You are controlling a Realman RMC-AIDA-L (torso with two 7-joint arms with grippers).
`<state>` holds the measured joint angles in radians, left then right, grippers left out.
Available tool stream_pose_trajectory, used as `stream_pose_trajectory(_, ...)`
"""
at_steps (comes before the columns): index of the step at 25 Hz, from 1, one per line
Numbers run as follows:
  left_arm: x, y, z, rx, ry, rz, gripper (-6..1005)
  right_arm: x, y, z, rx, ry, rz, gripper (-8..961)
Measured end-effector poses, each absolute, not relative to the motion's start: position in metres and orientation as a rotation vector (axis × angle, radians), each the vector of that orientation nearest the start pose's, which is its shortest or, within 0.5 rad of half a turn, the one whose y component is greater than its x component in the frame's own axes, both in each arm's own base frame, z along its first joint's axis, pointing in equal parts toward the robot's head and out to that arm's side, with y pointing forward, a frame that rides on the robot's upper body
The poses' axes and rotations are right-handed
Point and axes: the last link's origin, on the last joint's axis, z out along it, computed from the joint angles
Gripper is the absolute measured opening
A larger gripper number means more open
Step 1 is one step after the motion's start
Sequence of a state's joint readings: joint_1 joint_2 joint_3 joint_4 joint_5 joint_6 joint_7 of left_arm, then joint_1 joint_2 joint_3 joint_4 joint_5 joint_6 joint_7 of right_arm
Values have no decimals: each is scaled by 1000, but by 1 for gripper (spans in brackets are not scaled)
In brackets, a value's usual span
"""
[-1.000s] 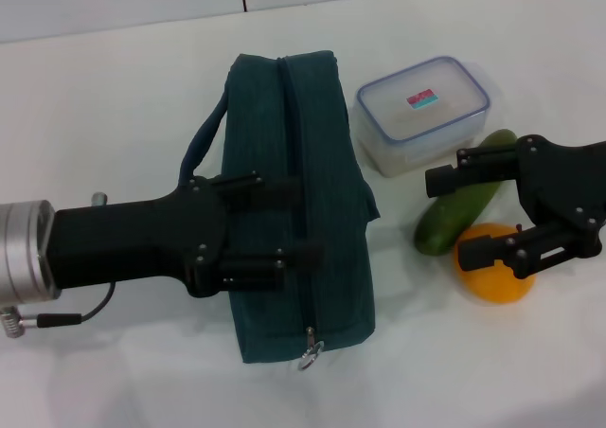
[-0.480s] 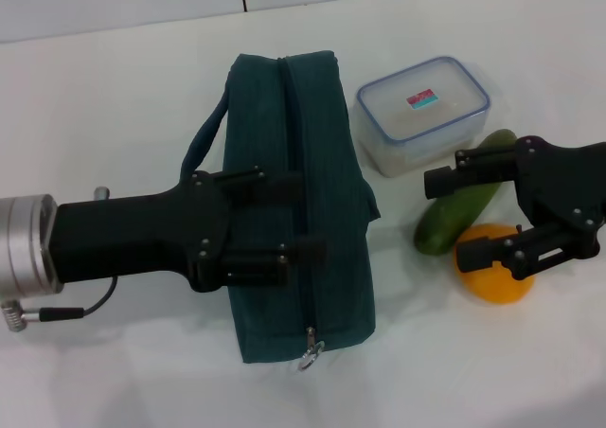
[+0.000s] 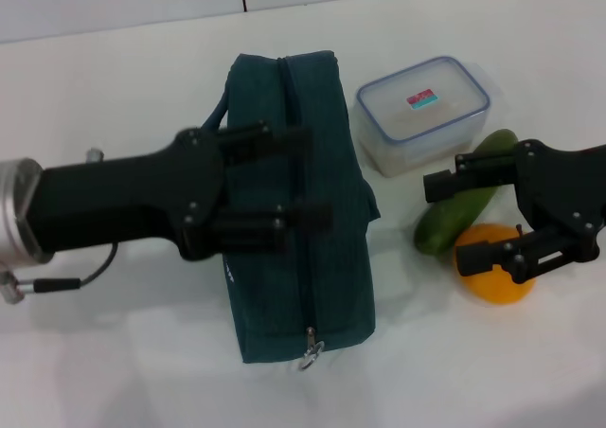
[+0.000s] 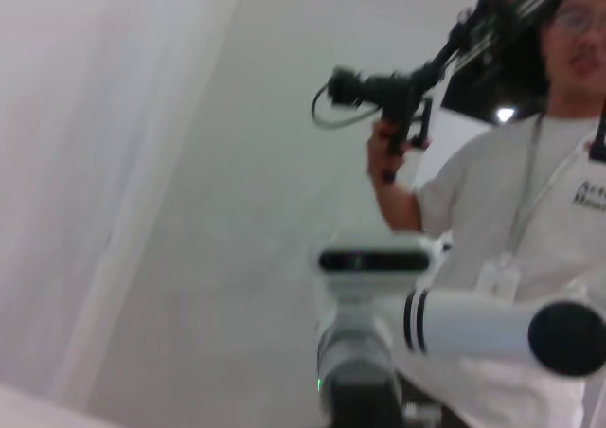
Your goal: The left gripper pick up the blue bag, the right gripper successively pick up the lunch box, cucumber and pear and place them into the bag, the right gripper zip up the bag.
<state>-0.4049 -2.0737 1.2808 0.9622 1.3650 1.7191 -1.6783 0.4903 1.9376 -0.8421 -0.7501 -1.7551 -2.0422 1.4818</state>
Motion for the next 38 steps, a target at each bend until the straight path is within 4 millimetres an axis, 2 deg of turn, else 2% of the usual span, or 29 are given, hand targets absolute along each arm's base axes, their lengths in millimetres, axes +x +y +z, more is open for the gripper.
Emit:
stream_pose_trajectory(3,-150,296,11,-2956,-533,-1313,846,232,286,67,-3057,399,1017,831)
stream_pose_trajectory(7,-149,314,24,-2909,-703,-1254,842,232,285,65,-3057,394,1017,831)
stream_pose_trajectory(10,-145,327,29,-2886,-836,-1079,839,232,285,65,-3057,392,1019,831)
stream_pose_trajectory(11,-145,327,29,-2886,-836,-1079,838,232,285,65,-3057,391,1019,831)
stream_pose_trajectory(13,-138,336,31,-2851,-950,-839,835,232,285,65,-3057,389,1019,831)
stream_pose_trajectory(18,-129,342,35,-2809,-1099,-587,830,234,284,65,-3048,392,1027,830)
stream_pose_trajectory(25,-128,342,41,-2712,-1218,-362,823,240,282,65,-3033,402,1036,830)
stream_pose_trajectory(38,-133,342,29,-2668,-1276,-191,809,240,280,62,-3033,399,1037,830)
